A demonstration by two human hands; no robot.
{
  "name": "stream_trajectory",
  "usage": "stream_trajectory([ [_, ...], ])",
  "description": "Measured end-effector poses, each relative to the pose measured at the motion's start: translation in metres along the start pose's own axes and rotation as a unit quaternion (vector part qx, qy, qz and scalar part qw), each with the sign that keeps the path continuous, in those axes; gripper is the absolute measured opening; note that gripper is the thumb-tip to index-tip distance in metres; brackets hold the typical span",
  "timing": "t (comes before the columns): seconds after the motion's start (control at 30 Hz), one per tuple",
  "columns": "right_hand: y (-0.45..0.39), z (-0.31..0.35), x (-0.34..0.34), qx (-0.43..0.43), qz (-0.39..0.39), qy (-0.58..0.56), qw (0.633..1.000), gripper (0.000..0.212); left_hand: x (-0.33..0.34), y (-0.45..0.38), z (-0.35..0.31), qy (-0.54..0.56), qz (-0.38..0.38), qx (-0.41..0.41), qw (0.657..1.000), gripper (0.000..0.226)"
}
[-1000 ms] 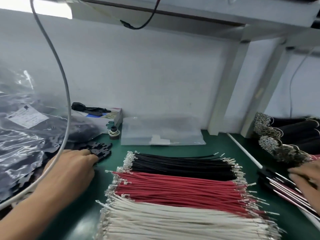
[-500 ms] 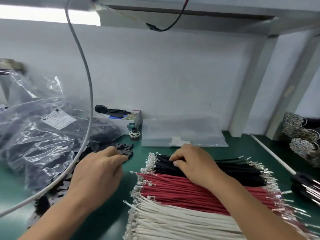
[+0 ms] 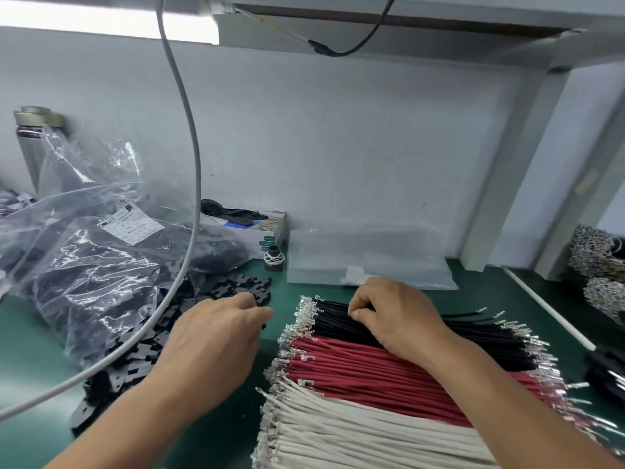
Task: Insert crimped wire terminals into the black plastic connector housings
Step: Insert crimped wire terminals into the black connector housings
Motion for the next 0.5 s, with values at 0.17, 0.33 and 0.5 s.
stream_trajectory([
  [0.17,0.001,0.0,0.0,0.02,0.022,-0.022,0.999,0.012,-0.011,0.002,-0.001,0.1,-0.058,-0.066,0.991,0.029],
  [0.33,0.0,0.007,-0.024,-0.035,-0.042,-0.007,0.998,0.017,-0.012,0.002,0.002,0.163,-0.082,-0.101,0.978,0.025],
  [0.5,0.01,0.028,-0.074,-0.137,-0.173,0.048,0.974,0.012,-0.016,0.002,0.004,0.237,-0.121,-0.139,0.954,0.027],
])
Point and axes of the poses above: each hand's wrist, its own y-axis away from the middle knuckle, its own x-axis out of the palm, z = x × y, the point moved 10 cm from there along -y, towards the middle knuckle, and after that the axes turned 15 degrees about -z, right-handed, at the moved point
